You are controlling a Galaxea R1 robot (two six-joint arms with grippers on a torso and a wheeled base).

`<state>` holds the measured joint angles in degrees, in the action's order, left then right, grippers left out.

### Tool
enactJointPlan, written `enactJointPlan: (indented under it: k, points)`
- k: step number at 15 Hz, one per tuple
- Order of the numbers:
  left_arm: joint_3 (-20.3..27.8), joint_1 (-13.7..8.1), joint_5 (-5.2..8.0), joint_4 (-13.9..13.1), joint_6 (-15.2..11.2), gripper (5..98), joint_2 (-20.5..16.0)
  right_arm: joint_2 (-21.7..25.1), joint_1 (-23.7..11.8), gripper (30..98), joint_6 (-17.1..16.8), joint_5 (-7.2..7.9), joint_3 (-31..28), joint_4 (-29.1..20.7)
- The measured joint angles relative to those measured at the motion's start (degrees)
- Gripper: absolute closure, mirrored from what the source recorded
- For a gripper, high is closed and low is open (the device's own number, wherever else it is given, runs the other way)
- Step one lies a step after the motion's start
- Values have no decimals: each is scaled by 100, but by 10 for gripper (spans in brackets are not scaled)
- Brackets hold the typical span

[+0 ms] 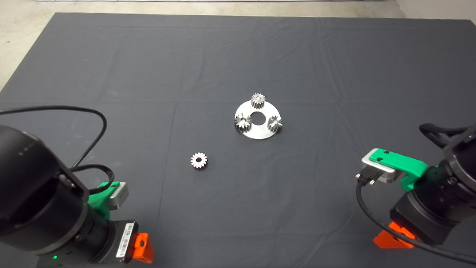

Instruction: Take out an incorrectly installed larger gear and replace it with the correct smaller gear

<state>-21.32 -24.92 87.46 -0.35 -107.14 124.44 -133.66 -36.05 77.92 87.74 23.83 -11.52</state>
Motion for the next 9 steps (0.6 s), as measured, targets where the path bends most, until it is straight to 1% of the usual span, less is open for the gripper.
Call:
enactJointPlan:
  k: [1, 2, 4, 5, 7, 9]
  points:
    - [0, 0, 0, 22, 4, 54, 96, 0, 0, 308, 0, 0, 0, 0]
    - [0, 0, 0, 104, 6, 54, 230, 0, 0, 308, -2, 2, 0, 0]
    - [-9, 0, -2, 336, 9, 54, 658, -1, 0, 308, 0, -1, 0, 0]
    - [-72, 0, -9, 363, 12, 54, 832, 0, 0, 308, 0, 0, 0, 0]
    - [-366, -5, -27, 456, 97, 54, 905, 2, 1, 308, 0, 6, 0, 0]
    - [-715, -2, -1, 488, 405, 54, 950, -4, 0, 308, 0, 5, 0, 0]
